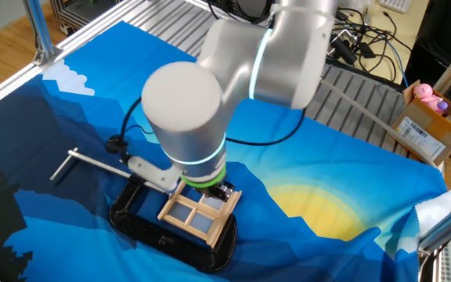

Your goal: Close a sliding window

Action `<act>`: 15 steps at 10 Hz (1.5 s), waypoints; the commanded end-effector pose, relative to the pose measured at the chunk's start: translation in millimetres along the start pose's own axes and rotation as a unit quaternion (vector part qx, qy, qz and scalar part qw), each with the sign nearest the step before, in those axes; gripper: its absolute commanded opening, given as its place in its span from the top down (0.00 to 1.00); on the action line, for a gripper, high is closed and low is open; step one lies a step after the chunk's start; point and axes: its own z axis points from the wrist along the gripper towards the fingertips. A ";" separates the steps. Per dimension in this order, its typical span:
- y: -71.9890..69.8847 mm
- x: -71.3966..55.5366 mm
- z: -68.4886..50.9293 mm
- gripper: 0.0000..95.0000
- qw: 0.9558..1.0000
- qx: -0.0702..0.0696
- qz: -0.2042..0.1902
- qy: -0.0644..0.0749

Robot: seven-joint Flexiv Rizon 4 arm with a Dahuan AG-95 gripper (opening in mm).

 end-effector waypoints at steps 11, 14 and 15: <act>-4.4 -8.8 15.8 1.00 1.000 -0.008 0.013 -0.020; -3.9 -8.7 17.3 1.00 1.000 -0.009 0.014 -0.020; -4.1 -8.9 17.4 1.00 1.000 -0.008 0.015 -0.020</act>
